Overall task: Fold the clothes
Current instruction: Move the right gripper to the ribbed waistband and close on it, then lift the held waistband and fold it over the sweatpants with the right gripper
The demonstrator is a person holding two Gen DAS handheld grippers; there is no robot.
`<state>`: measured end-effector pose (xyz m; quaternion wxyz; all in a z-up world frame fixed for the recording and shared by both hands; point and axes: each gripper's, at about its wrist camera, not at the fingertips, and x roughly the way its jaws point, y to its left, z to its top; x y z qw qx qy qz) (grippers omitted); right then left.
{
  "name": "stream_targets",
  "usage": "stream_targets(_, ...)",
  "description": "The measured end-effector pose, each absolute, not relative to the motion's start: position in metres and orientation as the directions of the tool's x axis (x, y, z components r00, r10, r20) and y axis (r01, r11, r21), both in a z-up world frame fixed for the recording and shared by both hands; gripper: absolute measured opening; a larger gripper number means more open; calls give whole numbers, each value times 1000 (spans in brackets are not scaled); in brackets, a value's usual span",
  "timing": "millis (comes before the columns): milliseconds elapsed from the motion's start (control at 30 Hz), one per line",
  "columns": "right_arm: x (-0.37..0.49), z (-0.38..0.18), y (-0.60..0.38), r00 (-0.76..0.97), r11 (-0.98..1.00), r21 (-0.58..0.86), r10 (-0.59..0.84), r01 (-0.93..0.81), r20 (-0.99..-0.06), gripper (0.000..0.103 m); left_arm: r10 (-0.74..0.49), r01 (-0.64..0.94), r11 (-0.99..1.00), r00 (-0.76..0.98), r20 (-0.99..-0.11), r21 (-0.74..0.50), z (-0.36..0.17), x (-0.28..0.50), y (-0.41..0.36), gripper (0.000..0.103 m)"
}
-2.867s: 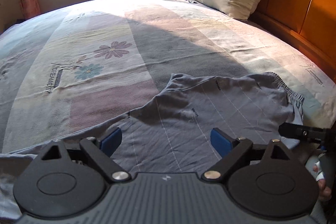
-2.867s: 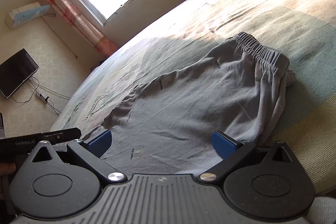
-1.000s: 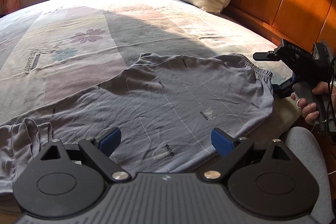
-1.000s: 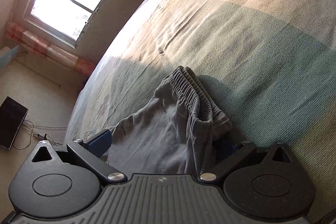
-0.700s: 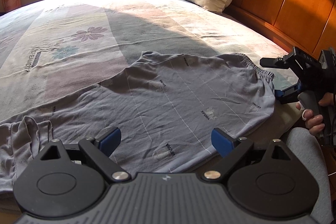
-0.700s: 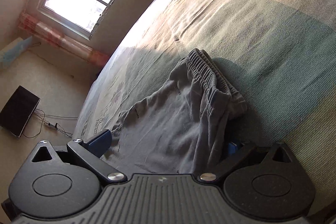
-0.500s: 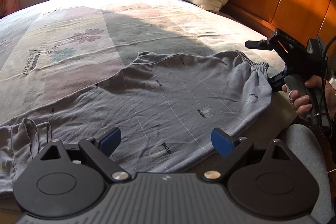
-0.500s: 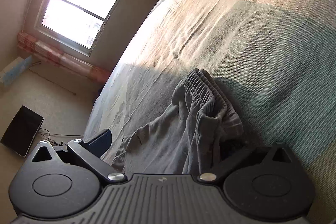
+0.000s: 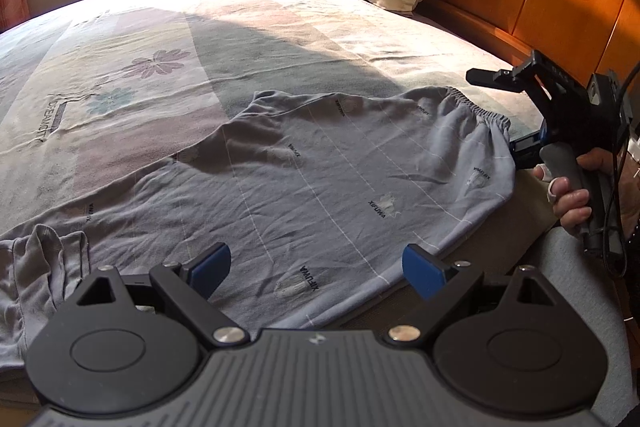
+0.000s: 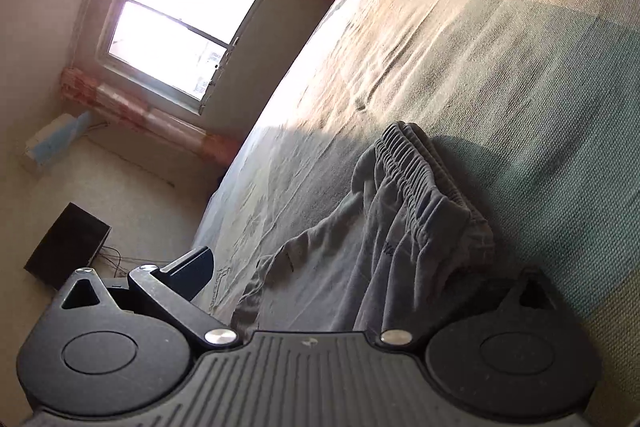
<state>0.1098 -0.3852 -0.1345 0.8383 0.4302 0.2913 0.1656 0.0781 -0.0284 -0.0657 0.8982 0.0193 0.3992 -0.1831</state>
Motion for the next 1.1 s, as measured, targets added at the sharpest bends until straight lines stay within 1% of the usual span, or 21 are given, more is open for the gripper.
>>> stream_targets(33,108,-135,-380,778,630,776,488,0,-396,90,-312,343,933,613,-725,-112,-66,78,-28,93)
stream_targets(67,107,-135,-376,779,679,734,446,26,-440,73,-311,341,933,613,-727,-111,-66,78,-28,93)
stream_targets(100,104,-139,-378,795,675,736,422,46,-437,62,-309,341,934,613,-727,-110,-66,77,-27,93)
stream_targets(133,102,-142,-380,808,671,739,398,66,-434,58,-310,342,933,613,-727,-109,-66,76,-26,93)
stream_targets(233,105,-150,-391,802,626,772,401,111,-442,39,-315,343,932,617,-721,-114,-64,75,-25,93)
stream_targets(267,106,-153,-395,800,611,782,403,126,-444,23,-316,342,932,618,-720,-116,-63,74,-24,93)
stream_targets(300,107,-155,-398,798,595,791,404,142,-447,11,-317,342,932,619,-719,-117,-63,74,-25,93)
stream_targets(400,110,-163,-409,792,548,816,408,185,-454,9,-319,343,932,618,-719,-120,-63,73,-26,93)
stream_targets(633,113,-164,-405,791,580,795,398,175,-465,8,-324,360,927,617,-717,-109,-59,67,-31,93)
stream_targets(867,119,-151,-390,768,669,718,352,192,-534,8,-354,406,908,609,-709,-104,-44,63,-23,93)
stream_targets(900,120,-146,-387,764,688,700,344,190,-546,10,-355,414,905,606,-712,-99,-42,62,-21,93)
stream_targets(1033,122,-125,-368,759,776,610,299,159,-579,10,-336,431,901,610,-718,-56,-37,56,-6,93)
stream_targets(1100,123,-114,-357,758,818,558,274,139,-592,10,-334,429,902,611,-718,-54,-37,54,5,93)
